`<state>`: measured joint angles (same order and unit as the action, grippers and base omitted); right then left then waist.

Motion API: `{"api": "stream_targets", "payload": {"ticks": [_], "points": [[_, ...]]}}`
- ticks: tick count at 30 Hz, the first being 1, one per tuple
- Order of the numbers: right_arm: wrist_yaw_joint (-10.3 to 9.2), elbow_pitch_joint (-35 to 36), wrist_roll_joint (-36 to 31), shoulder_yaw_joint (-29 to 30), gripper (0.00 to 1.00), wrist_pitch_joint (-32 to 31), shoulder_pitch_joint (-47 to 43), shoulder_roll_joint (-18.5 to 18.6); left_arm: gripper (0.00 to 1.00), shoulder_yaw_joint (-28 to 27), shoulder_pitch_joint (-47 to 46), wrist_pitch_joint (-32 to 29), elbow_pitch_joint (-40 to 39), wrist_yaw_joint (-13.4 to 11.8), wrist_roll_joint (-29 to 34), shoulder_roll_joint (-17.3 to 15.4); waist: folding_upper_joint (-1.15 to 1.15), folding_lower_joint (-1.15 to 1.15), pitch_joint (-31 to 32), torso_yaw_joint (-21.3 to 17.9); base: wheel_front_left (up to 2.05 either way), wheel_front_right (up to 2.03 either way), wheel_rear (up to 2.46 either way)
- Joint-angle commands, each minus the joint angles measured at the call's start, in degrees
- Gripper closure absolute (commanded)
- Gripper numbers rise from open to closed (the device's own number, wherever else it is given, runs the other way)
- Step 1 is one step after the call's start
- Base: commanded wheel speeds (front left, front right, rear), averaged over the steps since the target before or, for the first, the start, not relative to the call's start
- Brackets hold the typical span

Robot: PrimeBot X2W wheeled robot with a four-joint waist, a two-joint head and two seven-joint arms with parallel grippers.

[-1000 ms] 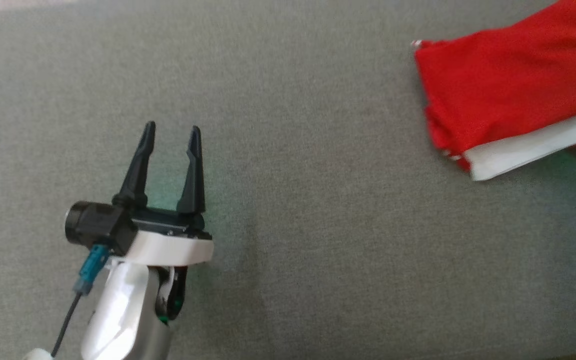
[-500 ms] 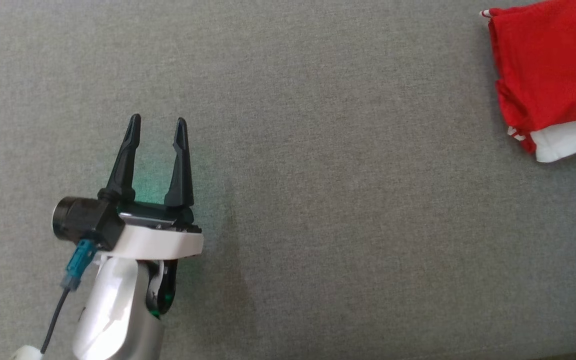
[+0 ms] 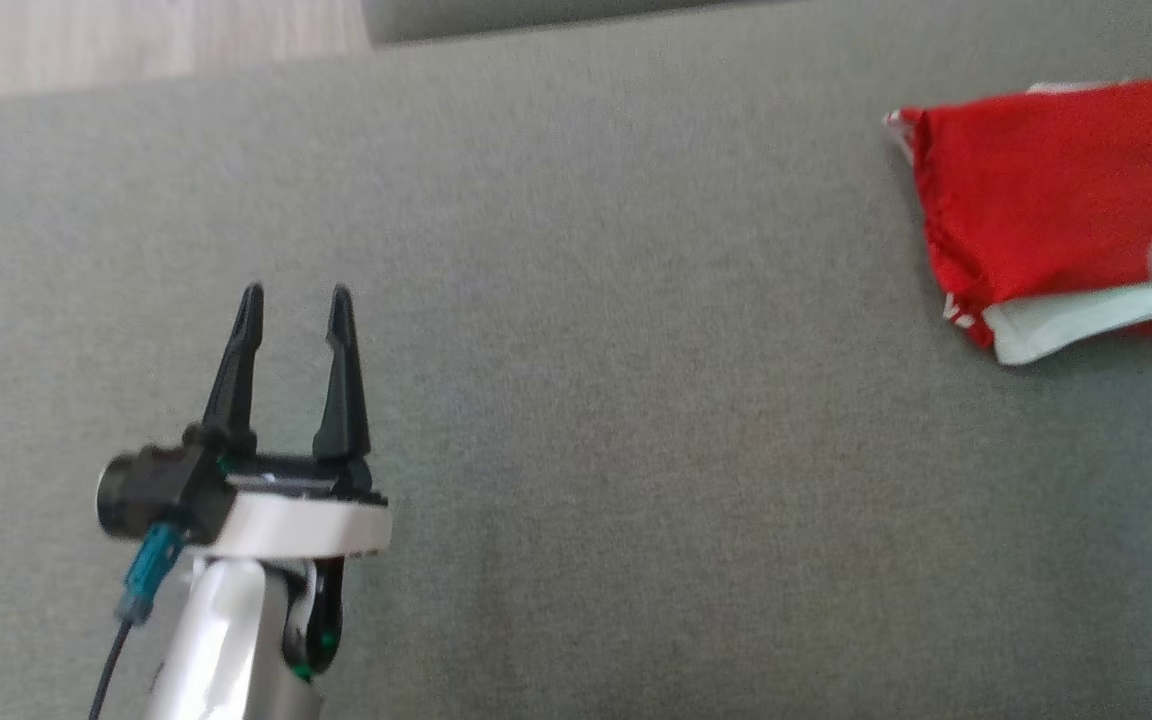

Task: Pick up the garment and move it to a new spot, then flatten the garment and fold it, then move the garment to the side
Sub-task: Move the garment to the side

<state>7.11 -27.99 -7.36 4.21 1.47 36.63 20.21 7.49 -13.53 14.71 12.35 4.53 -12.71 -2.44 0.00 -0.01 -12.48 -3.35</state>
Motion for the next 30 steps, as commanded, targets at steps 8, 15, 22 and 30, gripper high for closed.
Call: {"api": "stream_targets", "payload": {"ticks": [8, 15, 22, 30], "points": [[0.37, 11.3, 8.1, 0.4, 0.00, 5.4, -10.2, -12.7, 0.00, -2.4, 4.9, 0.3, -3.0, -1.3, -1.1, -0.4, 0.00, 0.01, 9.8, 2.8, 0.00, 0.00, 0.00], [0.37, 13.6, 14.6, -0.7, 0.00, 10.9, -23.1, -17.2, 0.00, -2.3, 9.1, 0.3, -3.5, -1.3, -0.5, -0.4, 0.00, 0.01, 12.8, 4.7, 0.00, 0.00, 0.00], [0.37, 13.8, 21.2, -5.2, 0.00, 13.5, -33.1, -17.3, 0.00, -3.1, 12.4, 0.3, -3.1, -2.4, -1.5, -0.4, 0.00, 0.01, 13.5, 5.4, 0.00, 0.00, 0.00], [0.37, 16.9, 20.1, -5.7, 0.00, 13.5, -35.5, -17.3, 0.00, -3.3, 12.8, 0.3, -2.0, -2.5, -3.8, -0.4, 0.00, 0.01, 13.4, 5.3, 0.00, 0.00, 0.00]]}}
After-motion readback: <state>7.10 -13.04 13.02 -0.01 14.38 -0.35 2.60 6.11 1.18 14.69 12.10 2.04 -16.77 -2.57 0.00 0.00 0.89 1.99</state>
